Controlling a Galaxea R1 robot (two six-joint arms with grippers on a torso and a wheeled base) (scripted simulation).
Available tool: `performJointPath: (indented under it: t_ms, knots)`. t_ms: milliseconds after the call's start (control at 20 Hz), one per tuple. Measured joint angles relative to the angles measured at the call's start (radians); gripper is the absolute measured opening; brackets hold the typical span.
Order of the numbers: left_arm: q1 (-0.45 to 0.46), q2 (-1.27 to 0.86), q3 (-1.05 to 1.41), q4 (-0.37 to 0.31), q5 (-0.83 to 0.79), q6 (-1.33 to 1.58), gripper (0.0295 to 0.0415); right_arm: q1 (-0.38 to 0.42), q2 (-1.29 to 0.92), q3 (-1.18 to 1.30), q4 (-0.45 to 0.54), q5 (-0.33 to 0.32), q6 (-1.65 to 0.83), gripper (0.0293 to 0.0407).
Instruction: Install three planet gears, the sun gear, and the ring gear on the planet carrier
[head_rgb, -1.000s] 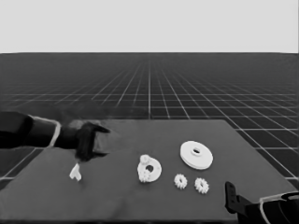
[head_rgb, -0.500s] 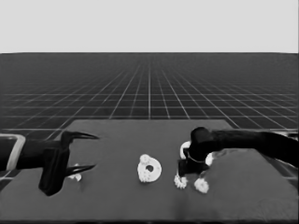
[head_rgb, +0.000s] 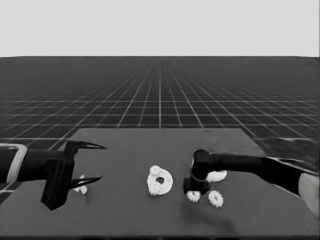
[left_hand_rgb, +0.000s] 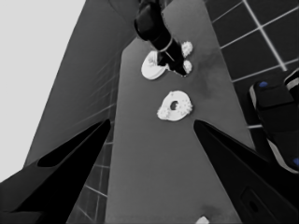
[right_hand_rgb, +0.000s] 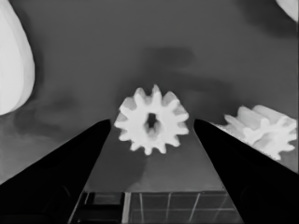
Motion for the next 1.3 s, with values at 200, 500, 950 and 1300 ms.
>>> performJointPath:
  t_ms: [200, 500, 950, 1300]
  knots:
    - [0.000, 0.000, 0.000, 0.000, 0.000, 0.000, 0.0385, -0.020, 0.007, -0.022, -0.020, 0.012, -0.011, 0.0385]
    - [0.000, 0.000, 0.000, 0.000, 0.000, 0.000, 0.0385, -0.022, 0.007, -0.025, -0.022, 0.013, -0.013, 0.0312]
    - [0.000, 0.000, 0.000, 0.000, 0.000, 0.000, 0.0385, 0.153, -0.027, 0.100, 0.146, -0.048, 0.060, 0.0312]
    - [0.000, 0.000, 0.000, 0.000, 0.000, 0.000, 0.0385, 0.204, -0.030, 0.111, 0.197, -0.053, 0.069, 0.0312]
